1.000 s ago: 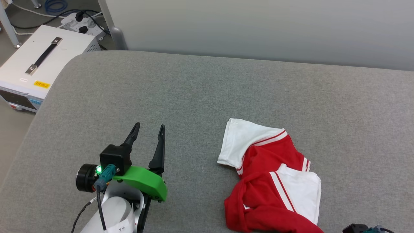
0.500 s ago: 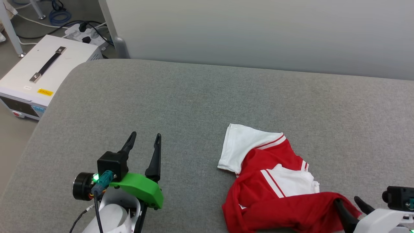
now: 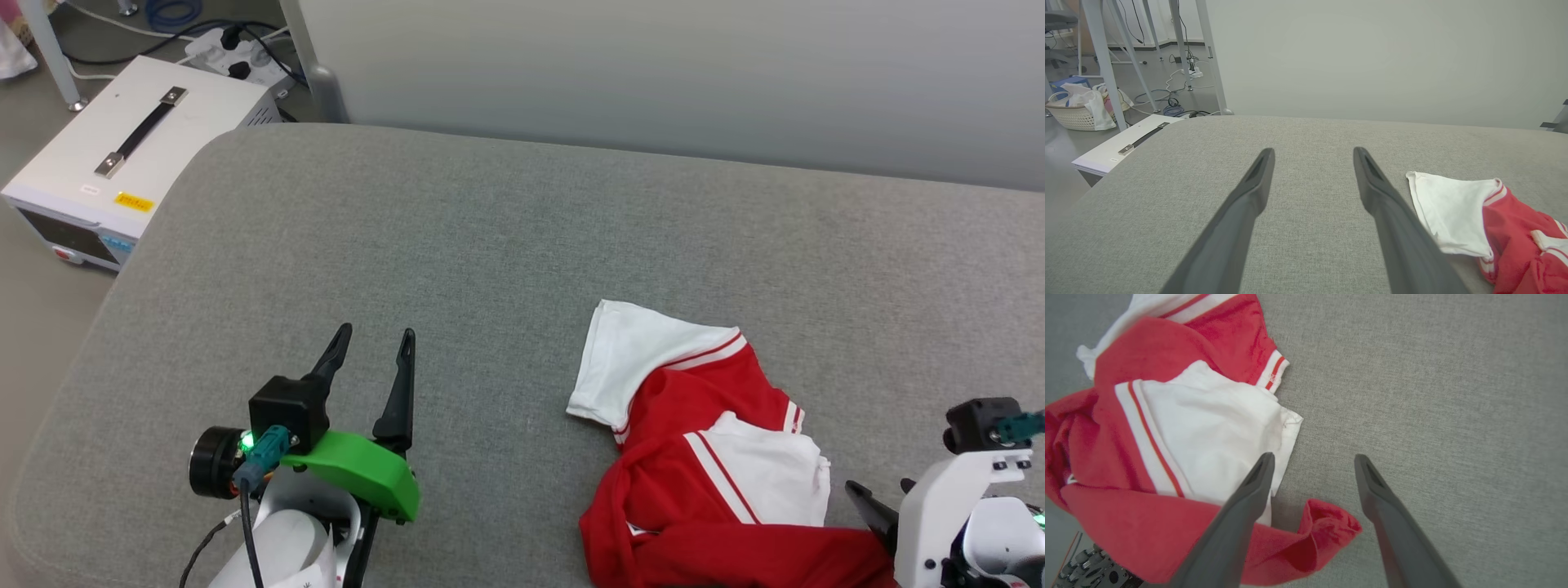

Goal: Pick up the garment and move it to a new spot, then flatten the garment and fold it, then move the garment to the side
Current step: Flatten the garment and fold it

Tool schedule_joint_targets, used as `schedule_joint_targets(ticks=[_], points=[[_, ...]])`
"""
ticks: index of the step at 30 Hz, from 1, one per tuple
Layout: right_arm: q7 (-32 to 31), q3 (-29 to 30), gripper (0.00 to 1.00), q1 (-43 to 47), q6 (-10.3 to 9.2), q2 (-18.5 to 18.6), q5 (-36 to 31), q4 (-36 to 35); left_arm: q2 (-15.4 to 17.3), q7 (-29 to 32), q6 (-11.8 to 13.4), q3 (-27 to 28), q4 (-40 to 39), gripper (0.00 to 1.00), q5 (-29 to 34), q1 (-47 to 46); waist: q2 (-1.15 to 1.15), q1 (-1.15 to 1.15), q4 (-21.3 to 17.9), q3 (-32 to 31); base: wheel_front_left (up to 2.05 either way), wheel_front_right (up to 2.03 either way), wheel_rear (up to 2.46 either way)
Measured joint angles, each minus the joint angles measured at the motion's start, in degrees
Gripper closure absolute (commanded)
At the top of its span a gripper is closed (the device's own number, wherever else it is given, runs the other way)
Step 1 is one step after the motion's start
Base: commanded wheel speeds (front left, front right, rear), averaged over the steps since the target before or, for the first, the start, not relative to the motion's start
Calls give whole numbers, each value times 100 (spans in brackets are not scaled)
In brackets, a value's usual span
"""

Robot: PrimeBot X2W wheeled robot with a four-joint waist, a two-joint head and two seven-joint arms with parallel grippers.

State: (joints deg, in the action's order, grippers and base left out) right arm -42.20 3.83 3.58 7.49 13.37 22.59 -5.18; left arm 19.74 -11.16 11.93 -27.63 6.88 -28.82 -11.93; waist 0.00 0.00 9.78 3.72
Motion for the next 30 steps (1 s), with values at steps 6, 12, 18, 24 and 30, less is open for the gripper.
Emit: schedule_joint_targets(ticks=[6,12,18,24,30], points=[[-276,-647,0,-595,0,382,229,723,-105,-76,-10,-32,30,0,1,-159,0,0,148,310,0,0,0],[-569,-1298,0,-866,-3,710,564,1327,-199,-163,-15,-48,165,0,1,-274,0,0,310,570,0,0,0],[-657,-1369,100,-978,-3,846,880,1308,-201,-193,-12,-10,224,0,1,-277,0,0,353,645,0,0,0],[-208,-977,100,-1196,1,854,703,815,-193,-227,-8,4,260,0,0,-274,0,0,206,535,0,0,0],[-55,-77,100,-1608,2,875,360,402,-182,-236,0,4,256,0,-2,-259,0,0,25,413,0,0,0]])
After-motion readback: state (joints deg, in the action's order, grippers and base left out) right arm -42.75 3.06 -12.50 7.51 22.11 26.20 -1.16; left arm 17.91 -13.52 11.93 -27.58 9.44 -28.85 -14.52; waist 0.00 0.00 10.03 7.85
